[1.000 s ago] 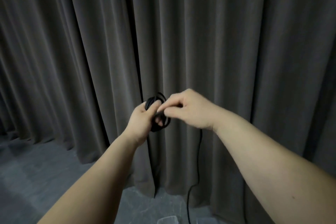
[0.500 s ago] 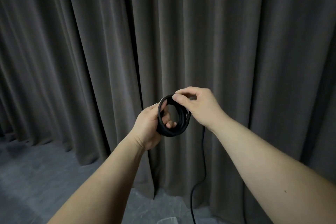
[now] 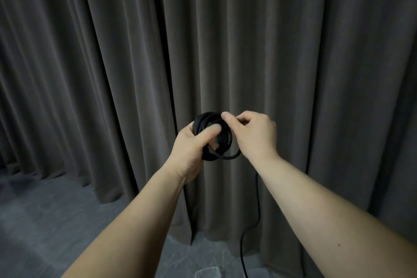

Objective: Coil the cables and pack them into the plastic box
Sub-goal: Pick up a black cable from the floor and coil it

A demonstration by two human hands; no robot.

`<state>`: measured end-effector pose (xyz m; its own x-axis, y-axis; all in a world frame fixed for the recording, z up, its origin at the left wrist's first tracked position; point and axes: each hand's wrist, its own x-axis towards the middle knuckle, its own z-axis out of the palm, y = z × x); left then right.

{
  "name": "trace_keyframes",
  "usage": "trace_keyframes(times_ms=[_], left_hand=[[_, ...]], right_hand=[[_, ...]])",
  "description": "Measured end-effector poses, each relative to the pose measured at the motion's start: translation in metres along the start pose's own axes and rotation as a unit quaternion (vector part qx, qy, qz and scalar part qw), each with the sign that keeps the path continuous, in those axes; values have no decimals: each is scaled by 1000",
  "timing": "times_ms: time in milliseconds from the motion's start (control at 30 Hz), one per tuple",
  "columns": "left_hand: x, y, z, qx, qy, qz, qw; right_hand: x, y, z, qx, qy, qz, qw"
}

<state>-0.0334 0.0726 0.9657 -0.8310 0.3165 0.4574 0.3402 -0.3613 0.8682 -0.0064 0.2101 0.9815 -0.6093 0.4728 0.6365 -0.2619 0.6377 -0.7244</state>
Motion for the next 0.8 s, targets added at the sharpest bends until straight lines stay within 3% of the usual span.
trace_keyframes(times_ms=[267,433,567,800], left_hand=[[-6,3,4,98,-53,61,992],[-11,7,8,108,-78,88,987],[-13,9,16,34,-47,62,996],[-18,2,29,159,87,93,979]], right_hand=[[0,5,1,59,16,14,998],[0,8,7,97,-87,34,991],[-7,5,8,291,-156,72,941],[-14,5,14,232,-51,36,971]])
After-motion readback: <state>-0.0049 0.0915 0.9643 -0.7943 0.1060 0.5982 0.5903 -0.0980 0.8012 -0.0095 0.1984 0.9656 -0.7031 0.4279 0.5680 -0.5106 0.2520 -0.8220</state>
